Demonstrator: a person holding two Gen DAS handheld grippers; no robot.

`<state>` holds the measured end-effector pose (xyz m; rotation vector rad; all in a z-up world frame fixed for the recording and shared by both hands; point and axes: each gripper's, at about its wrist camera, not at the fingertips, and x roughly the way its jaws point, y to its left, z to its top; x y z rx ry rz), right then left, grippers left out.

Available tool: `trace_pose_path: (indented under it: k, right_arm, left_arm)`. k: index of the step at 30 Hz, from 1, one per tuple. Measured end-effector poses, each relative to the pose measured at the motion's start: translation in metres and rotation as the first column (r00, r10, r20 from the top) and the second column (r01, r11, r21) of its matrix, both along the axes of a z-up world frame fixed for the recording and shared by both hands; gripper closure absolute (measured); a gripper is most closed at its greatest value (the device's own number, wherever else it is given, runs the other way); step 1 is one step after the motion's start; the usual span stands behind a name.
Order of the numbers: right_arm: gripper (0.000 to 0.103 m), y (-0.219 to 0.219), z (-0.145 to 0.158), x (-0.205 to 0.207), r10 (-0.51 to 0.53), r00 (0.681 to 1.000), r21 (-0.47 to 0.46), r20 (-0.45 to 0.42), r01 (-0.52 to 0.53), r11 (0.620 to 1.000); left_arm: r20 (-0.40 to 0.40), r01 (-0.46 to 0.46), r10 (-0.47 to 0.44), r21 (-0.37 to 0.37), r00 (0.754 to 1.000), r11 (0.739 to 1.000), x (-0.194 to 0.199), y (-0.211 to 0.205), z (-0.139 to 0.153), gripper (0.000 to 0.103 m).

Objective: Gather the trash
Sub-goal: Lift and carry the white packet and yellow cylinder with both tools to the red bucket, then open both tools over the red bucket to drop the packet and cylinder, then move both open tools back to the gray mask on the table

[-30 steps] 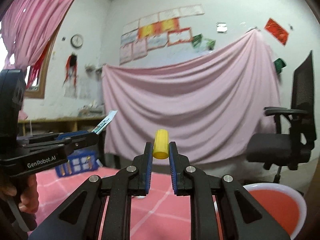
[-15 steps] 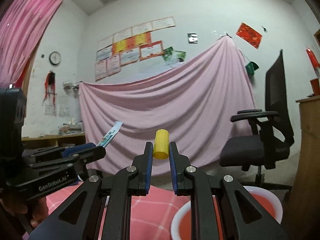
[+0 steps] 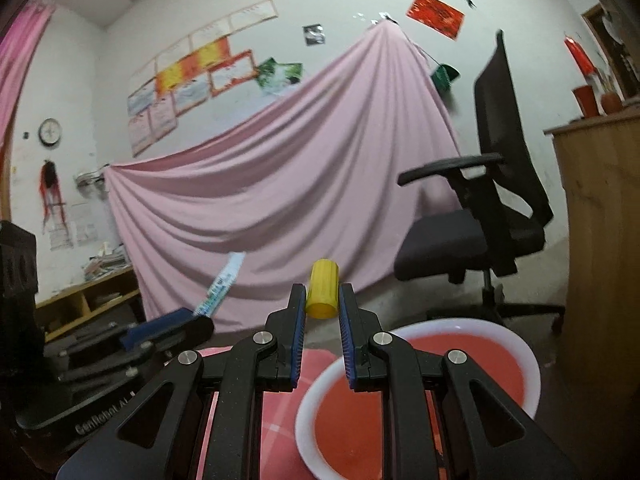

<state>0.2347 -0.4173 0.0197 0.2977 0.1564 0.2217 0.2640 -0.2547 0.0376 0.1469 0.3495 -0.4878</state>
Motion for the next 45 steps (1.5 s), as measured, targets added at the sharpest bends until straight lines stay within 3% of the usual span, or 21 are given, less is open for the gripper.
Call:
trace_pose_path:
  k: [7,13,16,21,23,28,32,34,36,38,40,43,45]
  right_arm:
    - [0.088,-0.007,-0.008,0.014,-0.013,0.996,0.01,-0.092,0.014,1.0]
    - [0.087,-0.014,-0.022,0.029,0.013,0.981,0.051,-0.194,-0.003,0.999]
    - [0.075,-0.017,-0.026,0.032,0.013,0.975,0.056,-0.222,0.0,0.998]
    - [0.071,-0.017,-0.025,0.03,0.003,0.974,0.055,-0.225,0.01,0.998]
    - [0.065,-0.015,-0.023,0.03,-0.003,0.975,0.053,-0.223,0.015,0.998]
    - [0.054,-0.008,-0.011,0.027,-0.014,0.982,0.04,-0.189,0.022,0.999]
    - [0.042,0.005,-0.002,0.025,-0.02,0.989,0.019,-0.147,0.023,1.0]
    - [0.029,0.011,0.003,0.022,-0.021,0.993,0.009,-0.118,0.022,1.0]
    - [0.027,0.019,0.009,0.018,-0.018,0.997,-0.006,-0.077,0.017,1.0]
    - [0.019,0.026,0.013,0.016,-0.02,0.999,-0.017,-0.045,0.02,1.0]
    - [0.0,0.034,0.016,0.012,-0.029,1.0,-0.019,-0.008,0.029,0.999]
    - [0.0,0.042,0.02,0.009,-0.026,0.999,-0.013,0.042,0.026,1.0]
    - [0.0,0.049,0.022,0.008,-0.023,0.998,-0.018,0.065,0.024,1.0]
  left_arm:
    - [-0.095,-0.016,0.02,0.046,0.995,0.999,0.018,-0.018,-0.012,0.084]
    - [-0.183,-0.033,0.037,0.022,0.982,0.999,0.03,-0.015,-0.021,0.084]
    - [-0.223,-0.047,0.047,0.005,0.974,0.999,0.035,-0.011,-0.022,0.084]
    - [-0.242,-0.076,0.069,-0.019,0.968,0.997,0.037,0.0,-0.017,0.08]
    - [-0.239,-0.092,0.082,-0.032,0.967,0.995,0.036,0.007,-0.014,0.068]
    - [-0.211,-0.165,0.145,-0.081,0.967,0.983,0.029,0.032,-0.002,0.064]
    - [-0.184,-0.227,0.202,-0.126,0.962,0.966,0.021,0.06,0.012,0.048]
    - [-0.169,-0.253,0.227,-0.149,0.959,0.956,0.017,0.074,0.018,0.047]
    - [-0.158,-0.28,0.255,-0.162,0.954,0.946,0.012,0.09,0.024,0.045]
    - [-0.148,-0.309,0.286,-0.172,0.947,0.935,0.008,0.104,0.028,0.03]
    - [-0.116,-0.348,0.331,-0.192,0.936,0.918,0.0,0.12,0.033,0.018]
    - [-0.064,-0.39,0.386,-0.221,0.92,0.894,-0.013,0.14,0.035,0.002]
    - [-0.023,-0.427,0.436,-0.254,0.9,0.868,-0.023,0.156,0.036,0.002]
